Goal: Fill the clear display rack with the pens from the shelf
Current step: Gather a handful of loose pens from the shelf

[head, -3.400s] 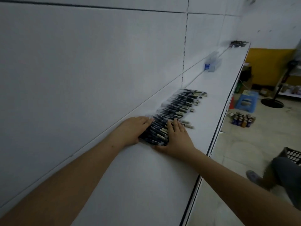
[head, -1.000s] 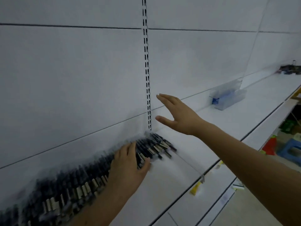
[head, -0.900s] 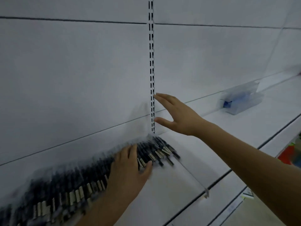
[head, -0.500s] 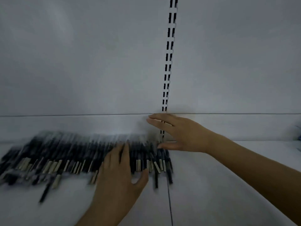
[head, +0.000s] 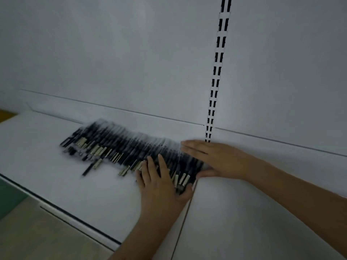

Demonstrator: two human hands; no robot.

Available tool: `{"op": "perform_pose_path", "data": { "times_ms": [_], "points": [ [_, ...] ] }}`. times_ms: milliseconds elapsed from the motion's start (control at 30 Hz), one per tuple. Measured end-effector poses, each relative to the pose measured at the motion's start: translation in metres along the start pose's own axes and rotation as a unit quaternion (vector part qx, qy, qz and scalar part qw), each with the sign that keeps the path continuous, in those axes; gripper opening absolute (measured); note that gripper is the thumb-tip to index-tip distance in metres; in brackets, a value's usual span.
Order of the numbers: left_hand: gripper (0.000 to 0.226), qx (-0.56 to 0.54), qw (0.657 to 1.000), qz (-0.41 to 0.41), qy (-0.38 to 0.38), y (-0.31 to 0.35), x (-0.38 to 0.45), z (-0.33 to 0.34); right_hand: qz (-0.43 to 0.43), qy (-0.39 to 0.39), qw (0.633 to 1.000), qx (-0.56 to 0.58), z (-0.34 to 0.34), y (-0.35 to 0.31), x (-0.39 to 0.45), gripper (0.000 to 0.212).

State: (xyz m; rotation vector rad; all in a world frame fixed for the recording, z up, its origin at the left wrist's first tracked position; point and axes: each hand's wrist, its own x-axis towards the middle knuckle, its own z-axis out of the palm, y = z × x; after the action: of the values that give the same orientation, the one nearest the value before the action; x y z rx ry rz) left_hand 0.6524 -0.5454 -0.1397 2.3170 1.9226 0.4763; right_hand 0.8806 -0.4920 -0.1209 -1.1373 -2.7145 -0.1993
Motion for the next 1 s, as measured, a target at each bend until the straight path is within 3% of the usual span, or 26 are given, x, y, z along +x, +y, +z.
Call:
{"op": "perform_pose_path", "data": {
  "times_ms": [233,400,633,833,1000],
  "points": [
    [0.107,0.005,0.999,-0.005,0.032,-0.004,0.007,0.006,-0.042,0.013,0.999,-0.019,0.011,-0.001,0.021,0.070],
    [0.113,-0.012,0.999,-0.007,0.051,-0.021,0.013,0.001,-0.073,-0.026,0.997,-0.020,0.004,0.004,0.033,0.080],
    [0.114,0.006,0.996,-0.016,0.084,-0.033,0.021,0.002,-0.106,-0.044,0.991,-0.066,-0.001,0.007,0.060,0.079],
    [0.118,0.027,0.997,-0.047,0.059,-0.059,0.033,-0.011,-0.128,-0.032,0.983,-0.128,0.006,-0.002,0.104,0.082],
    [0.115,0.025,0.995,-0.063,0.071,-0.080,0.042,-0.015,-0.128,-0.073,0.977,-0.156,0.005,-0.003,0.140,0.093]
  ]
}}
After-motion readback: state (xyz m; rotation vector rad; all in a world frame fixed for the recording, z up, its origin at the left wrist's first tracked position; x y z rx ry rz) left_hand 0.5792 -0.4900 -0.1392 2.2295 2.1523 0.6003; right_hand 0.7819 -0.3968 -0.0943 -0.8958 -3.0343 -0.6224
